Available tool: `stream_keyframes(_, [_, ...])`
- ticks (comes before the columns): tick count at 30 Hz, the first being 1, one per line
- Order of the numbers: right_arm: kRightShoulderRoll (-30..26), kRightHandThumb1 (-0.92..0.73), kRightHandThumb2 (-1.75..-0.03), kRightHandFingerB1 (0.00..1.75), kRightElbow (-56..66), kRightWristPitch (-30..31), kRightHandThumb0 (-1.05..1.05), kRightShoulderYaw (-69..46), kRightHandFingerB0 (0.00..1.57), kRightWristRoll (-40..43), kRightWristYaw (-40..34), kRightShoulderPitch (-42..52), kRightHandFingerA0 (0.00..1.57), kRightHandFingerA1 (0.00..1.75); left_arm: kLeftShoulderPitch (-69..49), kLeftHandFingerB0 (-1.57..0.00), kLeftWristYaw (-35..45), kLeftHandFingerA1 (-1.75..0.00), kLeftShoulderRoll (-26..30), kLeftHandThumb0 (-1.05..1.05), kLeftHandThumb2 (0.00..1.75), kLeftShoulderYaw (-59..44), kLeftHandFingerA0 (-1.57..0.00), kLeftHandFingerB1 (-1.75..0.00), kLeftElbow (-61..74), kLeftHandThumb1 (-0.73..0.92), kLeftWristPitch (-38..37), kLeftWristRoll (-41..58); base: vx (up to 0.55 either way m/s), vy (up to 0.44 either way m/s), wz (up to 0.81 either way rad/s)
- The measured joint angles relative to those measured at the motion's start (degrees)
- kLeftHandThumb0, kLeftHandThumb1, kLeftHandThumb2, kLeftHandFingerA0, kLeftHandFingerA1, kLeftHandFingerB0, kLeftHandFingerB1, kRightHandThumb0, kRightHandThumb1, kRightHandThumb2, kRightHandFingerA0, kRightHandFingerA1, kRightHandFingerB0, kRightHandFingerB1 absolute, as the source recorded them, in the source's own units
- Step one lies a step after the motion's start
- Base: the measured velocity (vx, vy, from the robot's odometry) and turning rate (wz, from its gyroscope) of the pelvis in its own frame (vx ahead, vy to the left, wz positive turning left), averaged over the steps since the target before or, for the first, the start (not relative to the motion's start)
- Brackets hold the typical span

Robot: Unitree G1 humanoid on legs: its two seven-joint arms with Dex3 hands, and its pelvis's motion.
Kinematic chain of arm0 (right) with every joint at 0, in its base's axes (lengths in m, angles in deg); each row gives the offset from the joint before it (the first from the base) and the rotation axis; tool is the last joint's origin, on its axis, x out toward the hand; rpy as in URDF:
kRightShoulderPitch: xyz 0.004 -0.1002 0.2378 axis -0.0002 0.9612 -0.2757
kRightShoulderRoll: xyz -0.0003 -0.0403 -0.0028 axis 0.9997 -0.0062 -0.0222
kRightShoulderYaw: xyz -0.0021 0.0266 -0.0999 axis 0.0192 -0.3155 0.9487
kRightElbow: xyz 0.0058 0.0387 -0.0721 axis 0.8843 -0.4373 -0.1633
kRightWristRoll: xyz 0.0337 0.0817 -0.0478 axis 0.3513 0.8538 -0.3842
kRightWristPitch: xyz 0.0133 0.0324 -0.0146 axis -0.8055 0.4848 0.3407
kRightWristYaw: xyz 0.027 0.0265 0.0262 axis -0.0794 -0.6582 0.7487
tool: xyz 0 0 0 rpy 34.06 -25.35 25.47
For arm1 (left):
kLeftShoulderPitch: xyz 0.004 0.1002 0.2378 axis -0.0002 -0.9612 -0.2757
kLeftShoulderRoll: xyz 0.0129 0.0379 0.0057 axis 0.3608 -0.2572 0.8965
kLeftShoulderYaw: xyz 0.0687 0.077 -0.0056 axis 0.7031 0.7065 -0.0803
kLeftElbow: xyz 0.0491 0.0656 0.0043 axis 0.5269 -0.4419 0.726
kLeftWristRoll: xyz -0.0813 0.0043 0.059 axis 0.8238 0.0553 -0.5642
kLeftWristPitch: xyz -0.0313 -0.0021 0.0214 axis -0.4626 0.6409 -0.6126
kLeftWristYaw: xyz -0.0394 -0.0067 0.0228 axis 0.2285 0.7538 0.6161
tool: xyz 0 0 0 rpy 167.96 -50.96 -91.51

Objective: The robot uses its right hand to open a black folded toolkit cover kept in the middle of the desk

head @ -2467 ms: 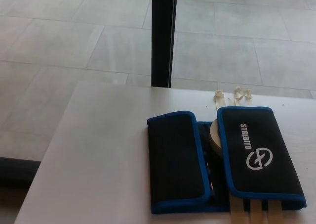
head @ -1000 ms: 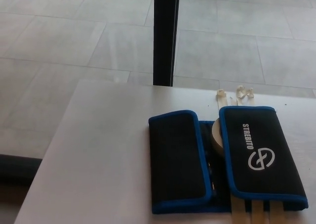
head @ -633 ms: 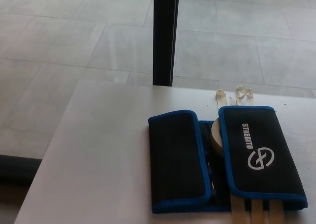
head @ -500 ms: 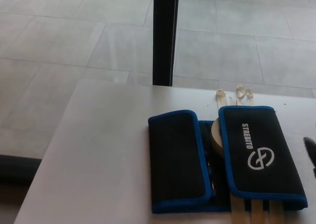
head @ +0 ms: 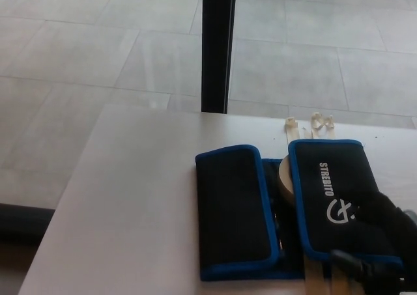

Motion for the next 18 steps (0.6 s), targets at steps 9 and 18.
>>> stream_keyframes(9, [-4.3,-0.43,-0.78,0.38,-1.9,0.4,-0.76,4.6,0.12,-6.9,-0.5,-1.8,0.0,0.03,0.1,-1.26,0.0,-1.46,0.0,-0.23,0.62,0.0,-1.49,-1.36,0.0,-0.73,0.0,0.1,0.0,0.0,0.0])
stream_keyframes(18, [-7.2,-0.51,-0.56,0.34,-5.3,1.5,-0.49,8.6,0.23,-13.4,-1.8,-5.2,0.0,0.26,0.3,-1.33,0.0,-1.48,0.0,-0.23,0.63,0.0,-1.55,-1.39,0.0,-0.73,0.0,0.2,0.0,0.0,0.0])
